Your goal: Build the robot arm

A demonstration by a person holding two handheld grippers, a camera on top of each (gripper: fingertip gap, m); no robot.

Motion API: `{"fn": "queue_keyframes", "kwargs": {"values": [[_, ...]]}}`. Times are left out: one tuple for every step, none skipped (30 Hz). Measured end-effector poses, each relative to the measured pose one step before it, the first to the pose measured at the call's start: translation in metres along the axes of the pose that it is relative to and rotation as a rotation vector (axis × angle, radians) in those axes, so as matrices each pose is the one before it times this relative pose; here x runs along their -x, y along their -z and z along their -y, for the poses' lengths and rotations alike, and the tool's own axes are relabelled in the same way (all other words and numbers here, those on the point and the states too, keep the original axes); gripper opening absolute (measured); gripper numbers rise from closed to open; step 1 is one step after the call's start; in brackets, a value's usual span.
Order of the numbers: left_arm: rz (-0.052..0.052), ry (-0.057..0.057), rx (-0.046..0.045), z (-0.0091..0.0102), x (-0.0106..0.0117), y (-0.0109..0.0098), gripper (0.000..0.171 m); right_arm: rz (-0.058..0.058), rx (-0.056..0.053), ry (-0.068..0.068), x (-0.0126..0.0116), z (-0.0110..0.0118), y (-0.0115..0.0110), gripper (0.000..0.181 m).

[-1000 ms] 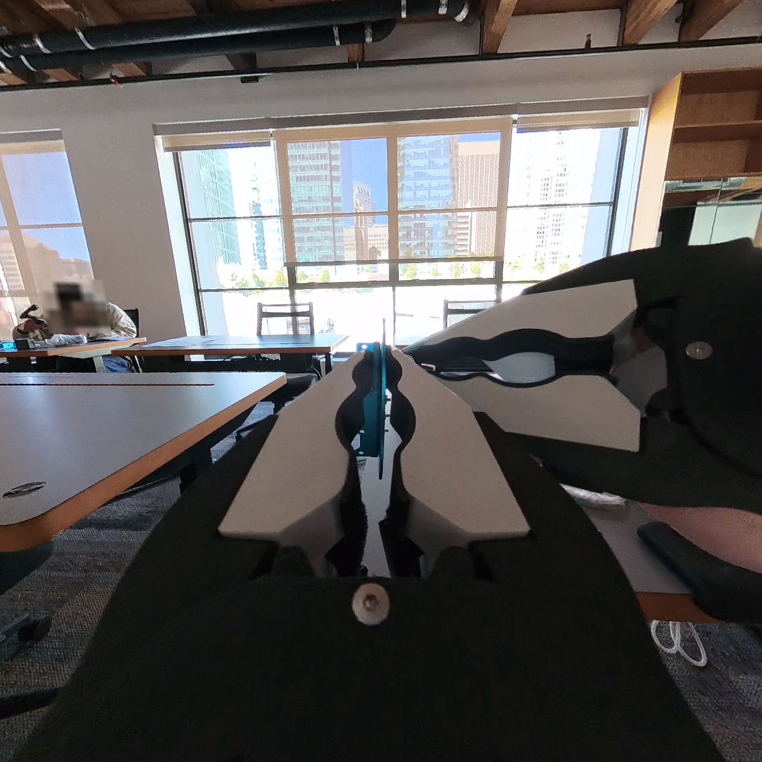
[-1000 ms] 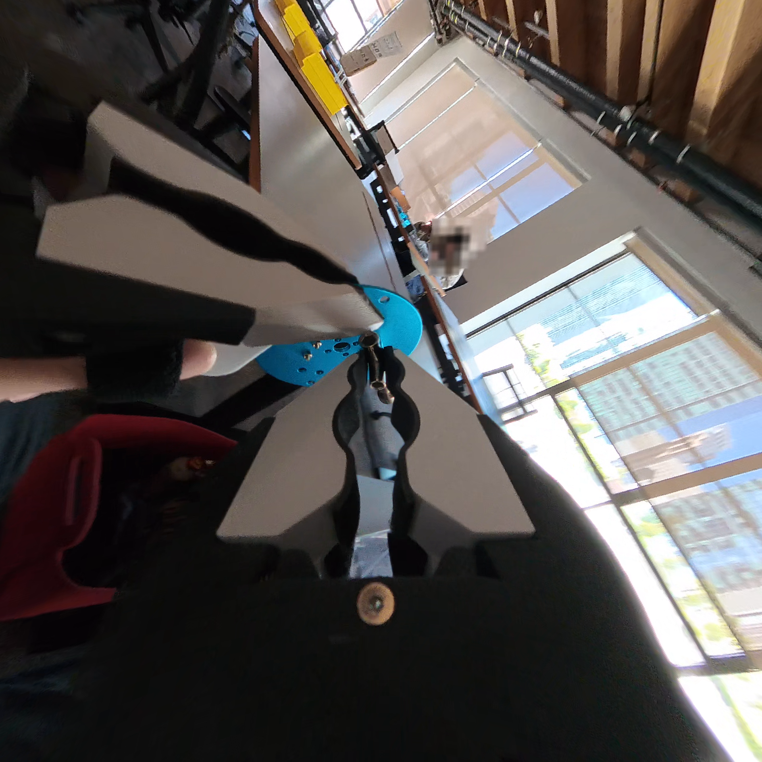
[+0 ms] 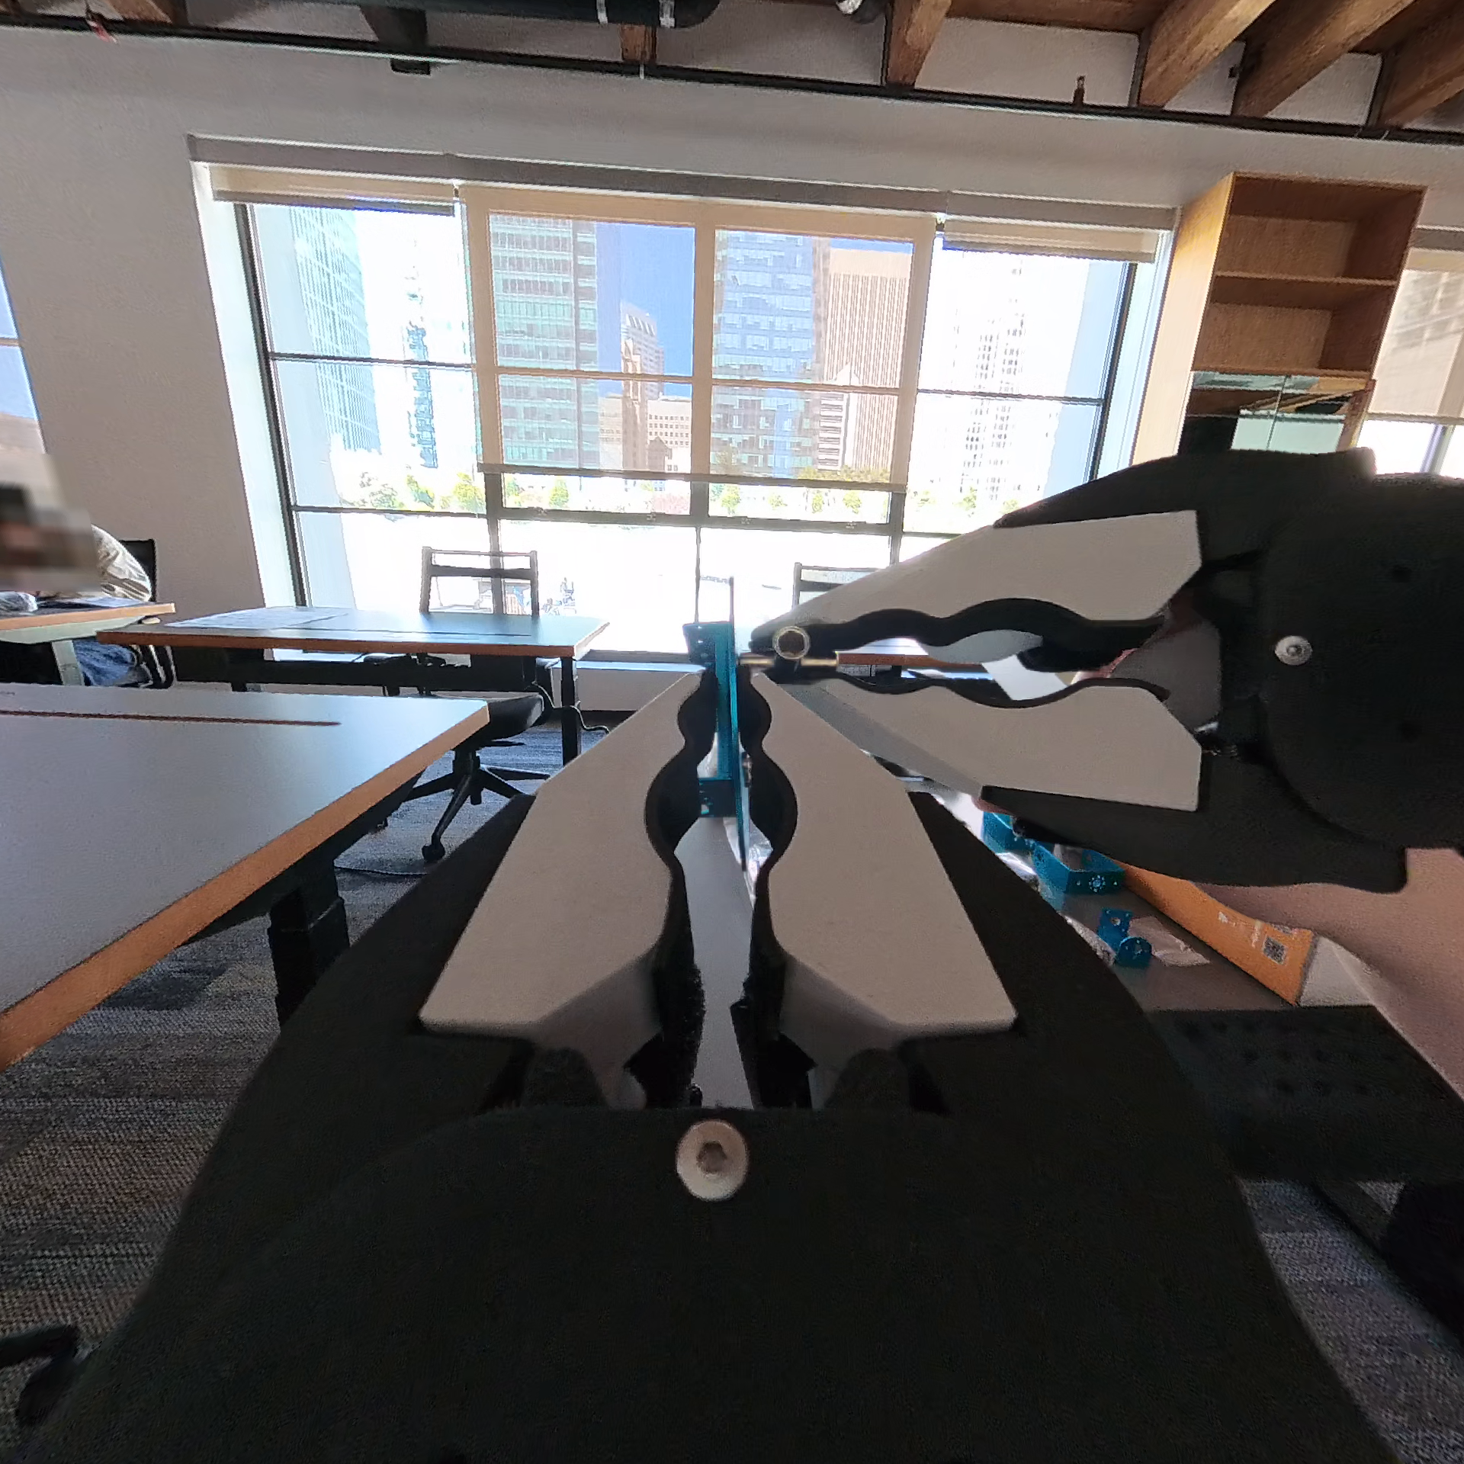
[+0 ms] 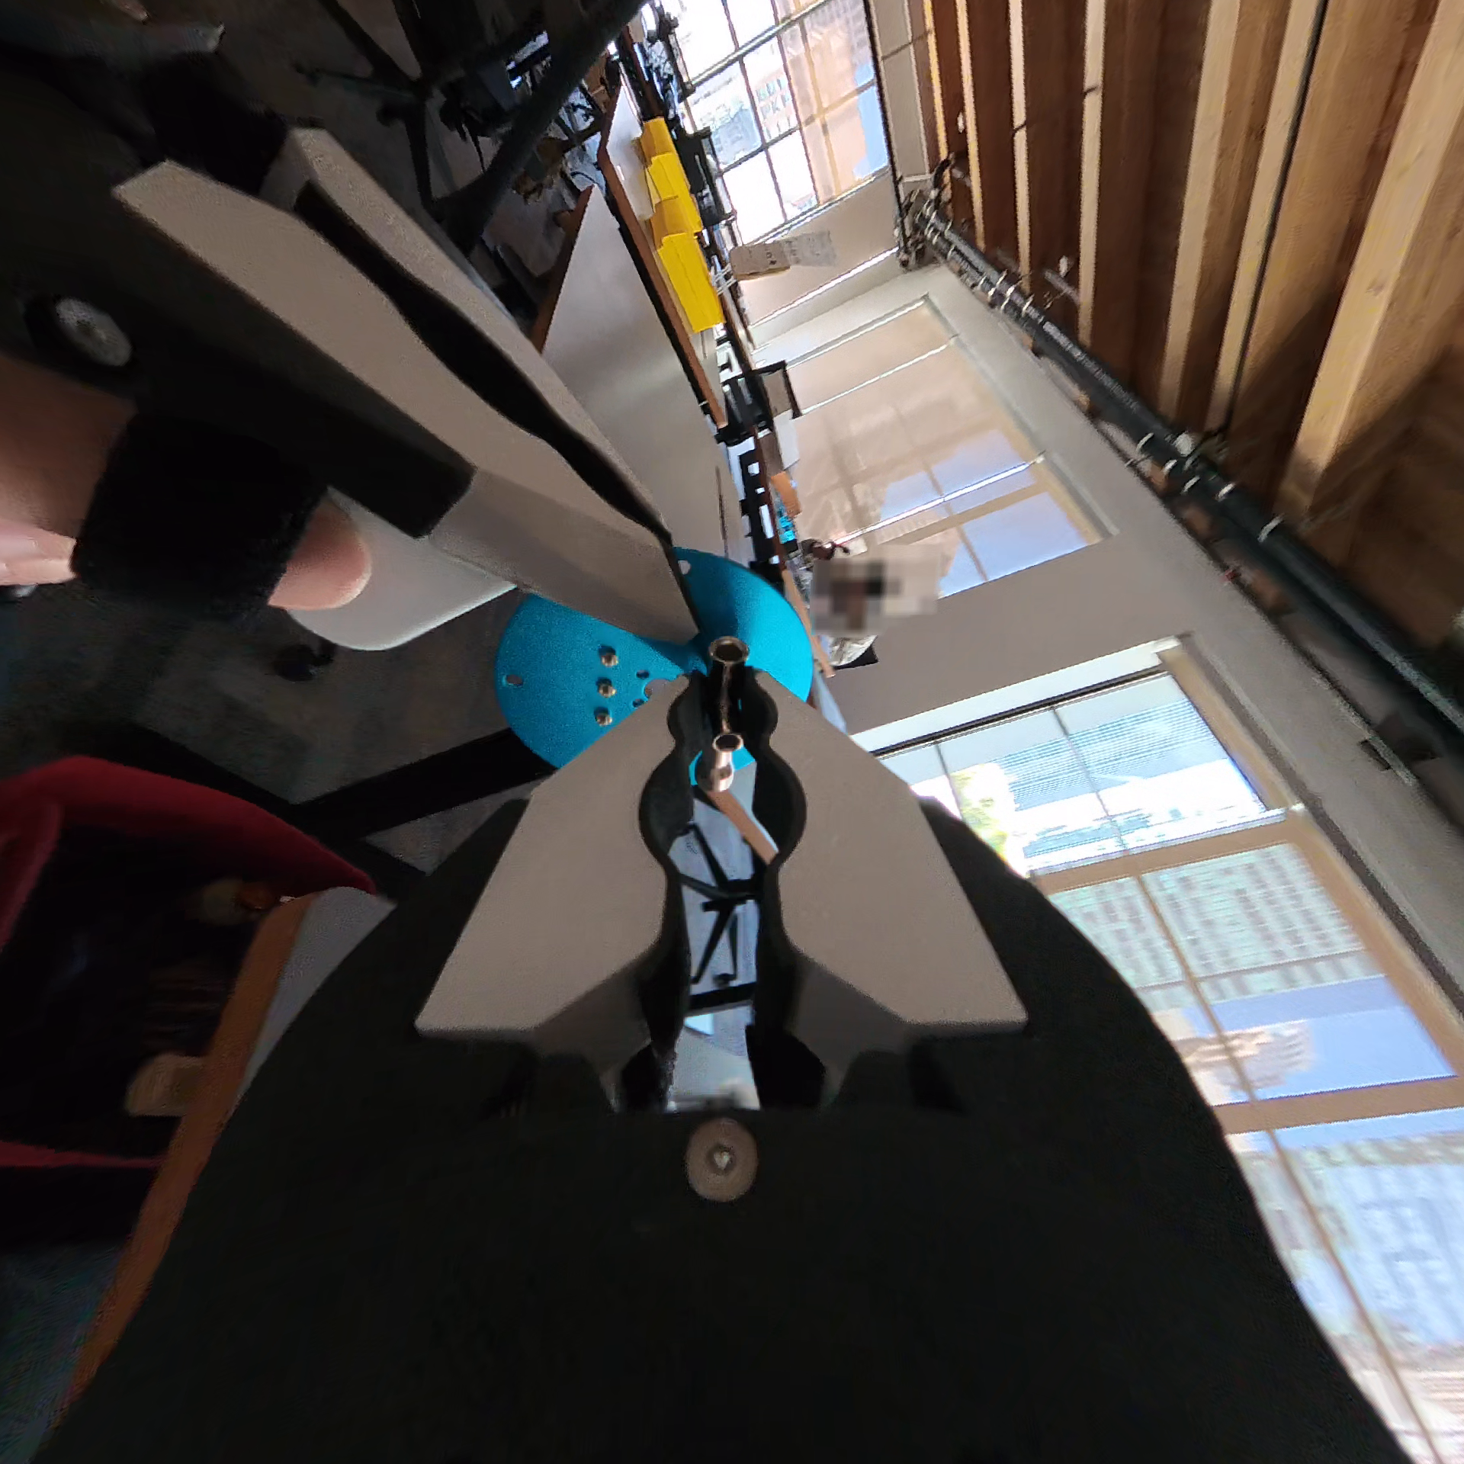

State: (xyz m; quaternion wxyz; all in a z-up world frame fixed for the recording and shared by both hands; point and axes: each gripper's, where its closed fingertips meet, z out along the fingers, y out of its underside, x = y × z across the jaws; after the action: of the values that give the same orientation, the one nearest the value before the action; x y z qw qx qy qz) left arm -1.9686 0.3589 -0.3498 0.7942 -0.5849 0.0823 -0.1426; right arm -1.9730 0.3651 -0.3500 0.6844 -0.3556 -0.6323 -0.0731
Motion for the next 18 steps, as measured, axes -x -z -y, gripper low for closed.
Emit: {"fn": "queue_keyframes", "kwargs": {"values": [[0.0028, -0.0079, -0.00679, 0.00229, -0.00075, -0.00038, 0.003, -0.0090, -0.0013, 0.0279, -0.00243, 0.00116, 0.00086, 0.007], [0.0034, -0.0102, -0.00679, 0.00187, -0.00064, -0.00041, 0.003, -0.0029, -0.0027, 0.0015, -0.00198, 0.00090, 0.00082, 0.007], [0.0040, -0.0047, -0.00643, 0.00149, -0.00033, -0.00050, 0.003, 0.0022, -0.0042, -0.0144, -0.00149, 0.00075, 0.00054, 0.007], [0.0015, -0.0030, -0.00076, 0.00035, -0.00042, -0.00086, 0.003, 0.0054, 0.0010, -0.0127, -0.00107, -0.00046, 0.00033, 0.006], [0.0009, 0.0002, -0.00268, 0.00061, 0.00004, -0.00073, 0.003, 0.0009, -0.0012, -0.0186, -0.00119, -0.00042, 0.00036, 0.006], [0.0042, 0.0054, -0.00387, 0.00066, 0.00104, -0.00026, 0.003, -0.0036, -0.0046, -0.0208, -0.00092, 0.00007, 0.00055, 0.006], [0.0054, 0.0102, -0.00406, 0.00076, 0.00189, 0.00015, 0.002, -0.0114, 0.0003, -0.0056, -0.00153, -0.00080, 0.00068, 0.006], [0.0030, 0.0066, -0.00084, 0.00024, 0.00211, 0.00006, 0.002, -0.0151, 0.0050, 0.0078, -0.00156, -0.00141, 0.00058, 0.006], [-0.0006, 0.0098, 0.00206, -0.00043, 0.00170, 0.00002, 0.002, -0.0156, 0.0024, 0.0146, -0.00135, -0.00110, 0.00072, 0.006], [-0.0033, 0.0157, 0.00363, -0.00076, 0.00174, -0.00010, 0.002, -0.0041, -0.0088, 0.0181, 0.00063, 0.00061, 0.00081, 0.006], [-0.0080, 0.0260, 0.00084, -0.00055, 0.00105, 0.00038, 0.002, 0.0180, -0.0176, 0.0250, 0.00423, 0.00209, 0.00064, 0.006], [-0.0075, 0.0277, 0.00126, -0.00065, 0.00109, 0.00062, 0.002, -0.0051, -0.0177, 0.0355, 0.00161, 0.00205, 0.00052, 0.006], [-0.0043, 0.0163, 0.00355, -0.00100, 0.00104, 0.00058, 0.002, -0.0224, -0.0094, 0.0645, -0.00072, 0.00095, 0.00076, 0.006], [0.0014, 0.0014, 0.00537, -0.00134, 0.00133, 0.00069, 0.002, -0.0064, -0.0113, 0.0916, 0.00197, 0.00146, 0.00043, 0.007], [0.0054, -0.0067, 0.00173, -0.00096, 0.00129, 0.00080, 0.002, -0.0014, -0.0076, 0.0940, 0.00270, 0.00128, -0.00004, 0.006], [0.0040, -0.0059, -0.00052, -0.00044, 0.00051, 0.00082, 0.002, -0.0165, 0.0087, 0.0749, -0.00027, -0.00049, -0.00045, 0.007], [-0.0003, -0.0070, 0.00248, -0.00063, -0.00072, 0.00038, 0.002, 0.0119, 0.0040, 0.0629, 0.00322, 0.00033, -0.00084, 0.007], [0.0005, -0.0112, 0.00157, -0.00035, -0.00113, 0.00008, 0.003, 0.0316, -0.0084, 0.0478, 0.00561, 0.00163, -0.00101, 0.007]]}}
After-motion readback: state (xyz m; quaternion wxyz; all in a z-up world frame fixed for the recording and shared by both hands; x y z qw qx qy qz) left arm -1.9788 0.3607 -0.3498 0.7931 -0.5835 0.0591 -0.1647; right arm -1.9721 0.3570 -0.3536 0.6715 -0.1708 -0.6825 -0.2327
